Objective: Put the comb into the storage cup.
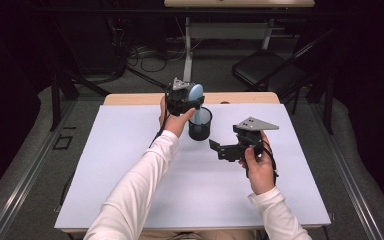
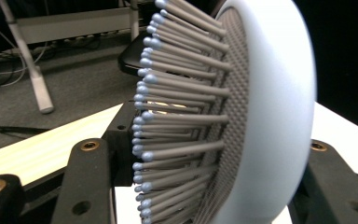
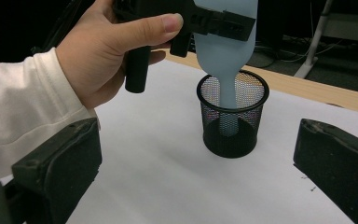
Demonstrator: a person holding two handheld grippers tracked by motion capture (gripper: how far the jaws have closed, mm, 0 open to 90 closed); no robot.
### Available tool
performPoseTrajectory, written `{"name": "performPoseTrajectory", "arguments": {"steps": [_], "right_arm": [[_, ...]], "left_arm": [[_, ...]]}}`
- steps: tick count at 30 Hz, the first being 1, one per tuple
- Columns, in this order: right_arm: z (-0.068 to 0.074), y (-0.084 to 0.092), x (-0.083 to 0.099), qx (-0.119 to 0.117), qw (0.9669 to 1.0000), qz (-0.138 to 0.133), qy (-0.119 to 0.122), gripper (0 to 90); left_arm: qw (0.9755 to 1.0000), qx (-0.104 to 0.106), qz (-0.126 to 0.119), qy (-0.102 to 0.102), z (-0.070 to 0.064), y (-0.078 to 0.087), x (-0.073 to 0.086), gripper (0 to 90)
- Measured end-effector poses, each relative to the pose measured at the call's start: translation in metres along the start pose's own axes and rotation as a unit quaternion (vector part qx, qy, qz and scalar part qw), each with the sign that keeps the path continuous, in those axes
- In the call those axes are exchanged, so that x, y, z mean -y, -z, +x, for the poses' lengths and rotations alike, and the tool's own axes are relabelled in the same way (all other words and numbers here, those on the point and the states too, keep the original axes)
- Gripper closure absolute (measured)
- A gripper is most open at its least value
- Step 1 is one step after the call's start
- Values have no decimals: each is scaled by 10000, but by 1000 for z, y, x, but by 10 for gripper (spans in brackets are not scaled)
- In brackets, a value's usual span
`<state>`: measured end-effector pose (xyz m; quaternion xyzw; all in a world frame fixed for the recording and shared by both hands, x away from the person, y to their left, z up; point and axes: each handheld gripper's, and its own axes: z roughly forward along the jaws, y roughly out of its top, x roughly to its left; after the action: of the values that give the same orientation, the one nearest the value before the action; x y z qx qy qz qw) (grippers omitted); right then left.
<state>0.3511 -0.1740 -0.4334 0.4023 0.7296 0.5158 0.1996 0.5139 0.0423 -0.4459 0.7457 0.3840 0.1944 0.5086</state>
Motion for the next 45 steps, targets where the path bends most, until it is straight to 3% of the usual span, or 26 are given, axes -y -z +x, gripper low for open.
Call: {"name": "performPoseTrajectory", "arguments": {"steps": [26, 36, 45], "right_arm": [[0, 0, 0, 0, 10000, -8, -2, 4], [0, 0, 0, -3, 10000, -3, 5, 4], [1, -1, 0, 1, 10000, 3, 2, 4]], "left_arm": [[9990, 283, 12, 340, -2, -2, 2, 408], [9980, 330, -2, 537, -1, -3, 4, 321], [9969, 348, -136, 697, 2, -3, 4, 174]]}}
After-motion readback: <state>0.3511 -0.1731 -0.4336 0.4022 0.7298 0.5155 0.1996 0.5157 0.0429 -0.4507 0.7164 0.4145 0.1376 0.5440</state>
